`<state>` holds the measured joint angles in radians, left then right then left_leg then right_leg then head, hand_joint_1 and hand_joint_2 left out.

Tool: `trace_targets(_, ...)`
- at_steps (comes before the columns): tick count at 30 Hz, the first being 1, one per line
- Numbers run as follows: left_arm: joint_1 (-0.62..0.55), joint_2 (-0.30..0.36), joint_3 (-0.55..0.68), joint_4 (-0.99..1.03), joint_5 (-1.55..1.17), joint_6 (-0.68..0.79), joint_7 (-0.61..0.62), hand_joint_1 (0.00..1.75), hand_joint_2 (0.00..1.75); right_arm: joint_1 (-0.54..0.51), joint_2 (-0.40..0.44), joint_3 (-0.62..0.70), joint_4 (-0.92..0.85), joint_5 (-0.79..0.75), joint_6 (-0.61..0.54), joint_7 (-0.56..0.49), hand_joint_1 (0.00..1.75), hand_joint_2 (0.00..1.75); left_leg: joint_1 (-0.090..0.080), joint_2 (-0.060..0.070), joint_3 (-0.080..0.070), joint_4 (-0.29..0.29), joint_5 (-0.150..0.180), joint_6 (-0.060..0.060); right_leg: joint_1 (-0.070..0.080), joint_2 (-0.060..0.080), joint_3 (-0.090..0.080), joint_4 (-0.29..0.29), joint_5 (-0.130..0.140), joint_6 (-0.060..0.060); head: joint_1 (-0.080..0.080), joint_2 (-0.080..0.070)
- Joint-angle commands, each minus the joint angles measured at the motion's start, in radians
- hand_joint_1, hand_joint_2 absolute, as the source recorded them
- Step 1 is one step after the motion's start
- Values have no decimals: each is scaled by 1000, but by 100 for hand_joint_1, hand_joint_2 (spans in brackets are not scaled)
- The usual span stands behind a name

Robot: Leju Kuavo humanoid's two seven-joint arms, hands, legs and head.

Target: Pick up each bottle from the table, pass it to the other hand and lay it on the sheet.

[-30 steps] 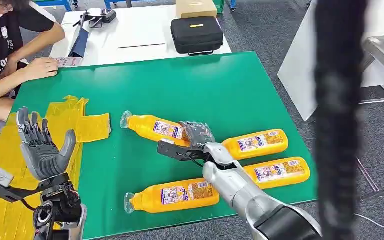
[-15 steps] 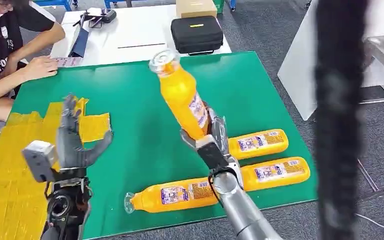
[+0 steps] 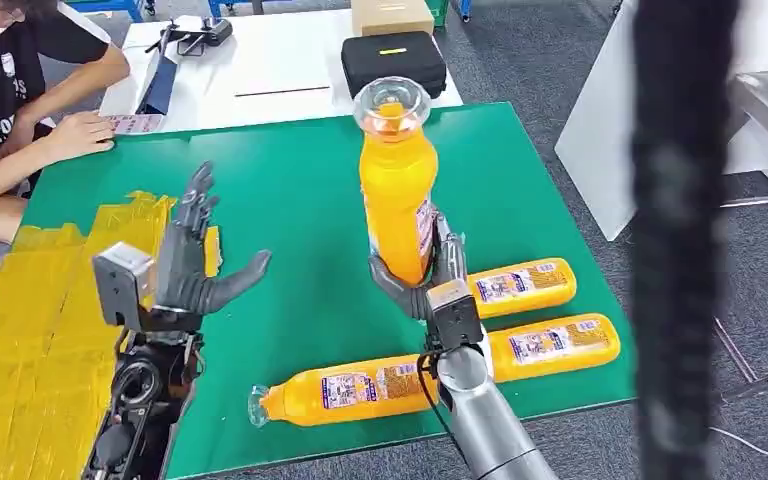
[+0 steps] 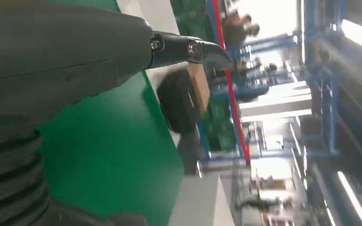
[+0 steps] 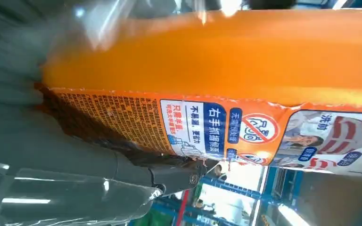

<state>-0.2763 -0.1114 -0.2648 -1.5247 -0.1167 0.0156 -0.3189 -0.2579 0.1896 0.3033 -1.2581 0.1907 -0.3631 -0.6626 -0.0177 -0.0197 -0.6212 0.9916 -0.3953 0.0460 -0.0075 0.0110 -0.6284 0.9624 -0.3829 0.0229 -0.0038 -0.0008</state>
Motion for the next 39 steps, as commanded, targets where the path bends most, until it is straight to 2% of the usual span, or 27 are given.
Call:
trace_targets(1, -109, 45, -123, 97, 76, -24, 26, 0, 175, -63, 1, 71, 84, 1, 49, -5, 175, 175, 1, 2, 6, 1, -3, -4, 2, -1, 6, 1, -3, -1, 0, 0)
trace_targets(7, -108, 78, -158, 88, 227, -163, 52, 0, 175, -100, -2, 85, 162, 23, 30, -10, 175, 175, 1, 3, 6, 0, -3, -4, 2, 1, 6, 0, -2, -1, 0, 0)
trace_targets(9, -108, 76, -170, 84, 246, -191, 61, 0, 175, -104, -6, 87, 168, 37, 15, -19, 175, 175, 1, 1, 3, 0, -1, -2, 1, 0, 3, -1, -1, -1, 0, 0)
trace_targets(13, -99, 74, -188, 62, 313, -253, 77, 0, 175, -100, -7, 103, 170, 85, -38, -14, 175, 175, 2, 3, 6, 1, -4, -4, 2, 0, 6, 0, -3, -1, 0, 0)
trace_targets(14, -97, 74, -196, 55, 313, -263, 75, 0, 175, -97, -11, 94, 168, 88, -53, -11, 175, 175, 1, 1, 2, 0, -1, -2, 1, 0, 2, 0, -1, 0, 0, 0)
trace_targets(16, -97, 69, -207, 49, 316, -279, 76, 0, 175, -86, -26, 79, 154, 86, -66, -6, 175, 175, 2, 2, 7, 1, -4, -4, 2, 0, 7, 0, -3, -1, 0, 0)
trace_targets(22, -92, 66, -204, 48, 321, -294, 74, 0, 175, -65, -38, 18, 96, 107, -108, 12, 175, 175, 1, 0, 5, 1, -3, -3, 1, -2, 6, 0, -3, -1, 0, 0)
trace_targets(27, -79, 75, -194, 41, 320, -295, 73, 0, 175, -64, -31, 14, 99, 117, -86, 19, 175, 175, 0, 0, 3, 0, -1, -2, 0, -1, 3, 0, -1, -1, 0, 0)
trace_targets(35, -103, 55, -202, 74, 319, -296, 69, 0, 175, -76, -4, 117, 173, 213, -64, 19, 175, 175, 2, 3, 9, 2, -6, -6, 3, 0, 9, 1, -5, -1, 0, 0)
trace_targets(36, -103, 54, -200, 78, 319, -293, 68, 0, 175, -74, -1, 126, 175, 219, -60, 19, 175, 175, 2, 2, 5, 1, -3, -4, 2, 0, 5, 0, -2, -1, 0, 0)
trace_targets(39, -105, 48, -190, 96, 320, -283, 65, 0, 175, -72, 2, 169, 177, 248, -41, 17, 175, 175, 2, 3, 6, 1, -3, -4, 2, 0, 6, 0, -2, -1, 0, 0)
